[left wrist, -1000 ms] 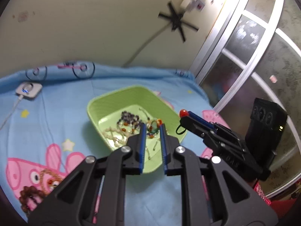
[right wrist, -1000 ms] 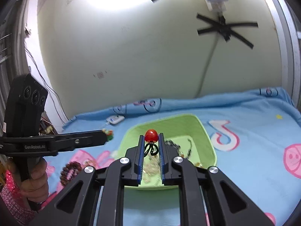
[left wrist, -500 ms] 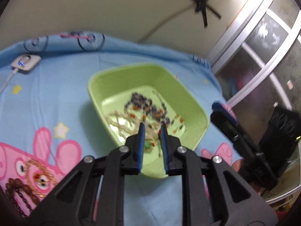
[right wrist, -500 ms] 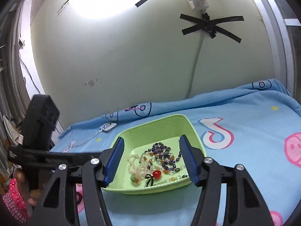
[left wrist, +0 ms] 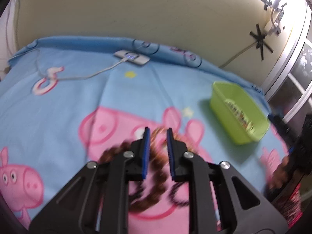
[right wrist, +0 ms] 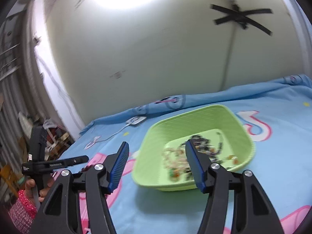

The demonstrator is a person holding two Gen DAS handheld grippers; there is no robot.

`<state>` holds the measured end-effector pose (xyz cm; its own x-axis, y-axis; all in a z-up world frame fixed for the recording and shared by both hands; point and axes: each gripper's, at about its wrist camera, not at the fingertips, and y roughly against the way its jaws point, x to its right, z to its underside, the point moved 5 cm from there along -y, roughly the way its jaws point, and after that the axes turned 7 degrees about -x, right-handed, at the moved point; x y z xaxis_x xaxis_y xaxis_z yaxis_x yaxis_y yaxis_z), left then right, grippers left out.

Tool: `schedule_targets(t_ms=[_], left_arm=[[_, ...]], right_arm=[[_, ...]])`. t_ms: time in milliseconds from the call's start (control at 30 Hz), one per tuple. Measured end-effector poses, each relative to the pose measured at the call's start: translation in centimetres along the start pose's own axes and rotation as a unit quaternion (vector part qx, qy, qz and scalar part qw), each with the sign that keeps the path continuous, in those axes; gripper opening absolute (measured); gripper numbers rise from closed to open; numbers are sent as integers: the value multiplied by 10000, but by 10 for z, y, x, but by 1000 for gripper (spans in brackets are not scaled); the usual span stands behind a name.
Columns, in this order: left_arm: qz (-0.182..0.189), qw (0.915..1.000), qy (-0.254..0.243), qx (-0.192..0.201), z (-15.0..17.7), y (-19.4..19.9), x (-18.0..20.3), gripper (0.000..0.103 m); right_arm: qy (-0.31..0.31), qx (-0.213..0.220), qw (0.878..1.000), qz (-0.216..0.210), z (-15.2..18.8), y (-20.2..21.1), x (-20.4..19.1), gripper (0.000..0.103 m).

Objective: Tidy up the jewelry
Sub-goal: 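Move the left tool toward the brown bead bracelet, then grasp the small gold pendant with the right tool and lift it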

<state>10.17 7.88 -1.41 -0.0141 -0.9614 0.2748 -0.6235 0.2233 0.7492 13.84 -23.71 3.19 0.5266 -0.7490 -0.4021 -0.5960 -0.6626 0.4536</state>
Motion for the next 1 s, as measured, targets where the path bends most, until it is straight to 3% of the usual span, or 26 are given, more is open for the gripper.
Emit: schedule_targets(t_ms=[133, 300, 367, 567, 733, 833, 867, 1000], left_arm=[[-150, 9998, -135, -44, 27, 2, -13, 16], [-421, 9989, -183, -69, 45, 2, -30, 16], [-340, 9994, -80, -22, 45, 3, -36, 16], [-638, 9978, 160, 8, 39, 7, -56, 16], [-289, 9980, 394, 399, 33, 37, -65, 16], [-78, 9985, 153, 527, 23, 47, -53, 16], [-39, 9987, 6, 510, 19, 47, -45, 16], [38, 9964, -799, 271, 7, 27, -2, 16]], right_arm=[[342, -281, 9981, -432, 11, -8, -31, 36], [879, -1222, 9855, -784, 34, -41, -71, 13], [1019, -1511, 9809, -677, 41, -54, -79, 7], [1477, -2179, 9645, -226, 48, -98, -99, 6], [2015, -2570, 9451, 53, 60, -128, -113, 6], [2036, -2650, 9425, 4, 59, -136, -114, 4], [2086, -2654, 9413, 79, 61, -136, -114, 0], [1991, -2563, 9455, 271, 61, -127, -103, 0]])
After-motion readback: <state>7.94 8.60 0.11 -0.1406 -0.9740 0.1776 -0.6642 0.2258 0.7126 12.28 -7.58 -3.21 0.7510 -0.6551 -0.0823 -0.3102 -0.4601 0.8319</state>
